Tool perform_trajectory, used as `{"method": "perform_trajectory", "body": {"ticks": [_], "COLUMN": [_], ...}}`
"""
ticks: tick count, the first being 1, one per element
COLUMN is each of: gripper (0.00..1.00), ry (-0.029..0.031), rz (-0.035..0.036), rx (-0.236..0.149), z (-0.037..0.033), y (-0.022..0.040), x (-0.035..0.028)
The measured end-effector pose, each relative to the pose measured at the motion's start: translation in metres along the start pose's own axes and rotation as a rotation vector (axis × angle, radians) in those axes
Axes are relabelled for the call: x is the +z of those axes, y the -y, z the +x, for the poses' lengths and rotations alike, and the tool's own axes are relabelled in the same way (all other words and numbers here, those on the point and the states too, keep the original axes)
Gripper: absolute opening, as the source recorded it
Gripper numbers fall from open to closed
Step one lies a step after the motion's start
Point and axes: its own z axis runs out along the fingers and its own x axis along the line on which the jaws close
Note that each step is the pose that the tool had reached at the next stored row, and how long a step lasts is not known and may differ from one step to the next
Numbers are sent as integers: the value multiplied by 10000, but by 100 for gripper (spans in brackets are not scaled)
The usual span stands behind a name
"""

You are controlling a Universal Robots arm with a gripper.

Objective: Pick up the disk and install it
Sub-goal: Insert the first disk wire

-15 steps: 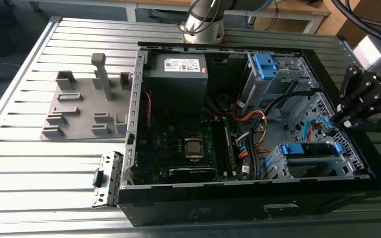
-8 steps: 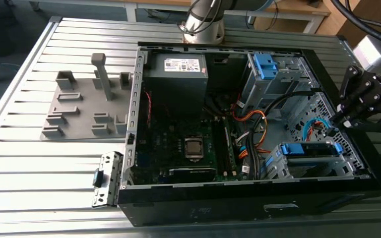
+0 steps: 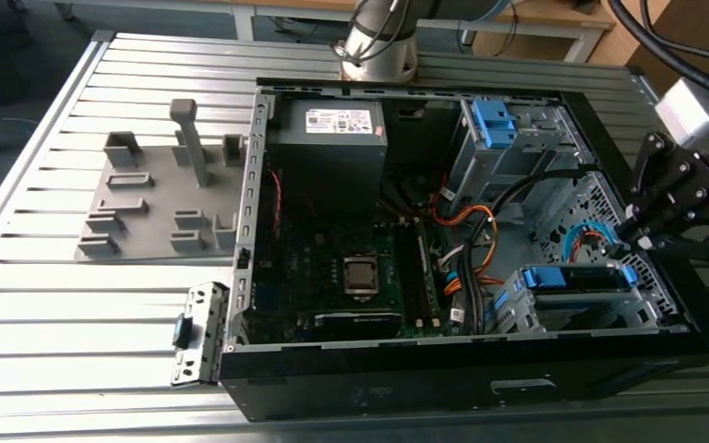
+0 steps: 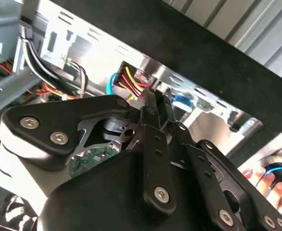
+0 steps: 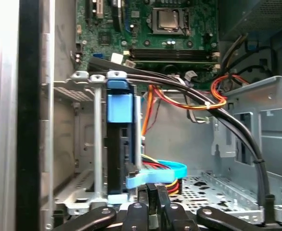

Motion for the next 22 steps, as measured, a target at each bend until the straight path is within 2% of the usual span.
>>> {"method": "perform_trajectory", "body": {"ticks": [4, 7, 15, 22], "gripper": [19, 19, 19, 19], "ry": [-1, 1, 5, 1], "rz": [0, 0, 0, -1], "rx": [-1, -1, -3, -23], "z": [98, 130, 141, 143], "y": [-31, -82, -142, -145], "x": [2, 8, 84, 121]}}
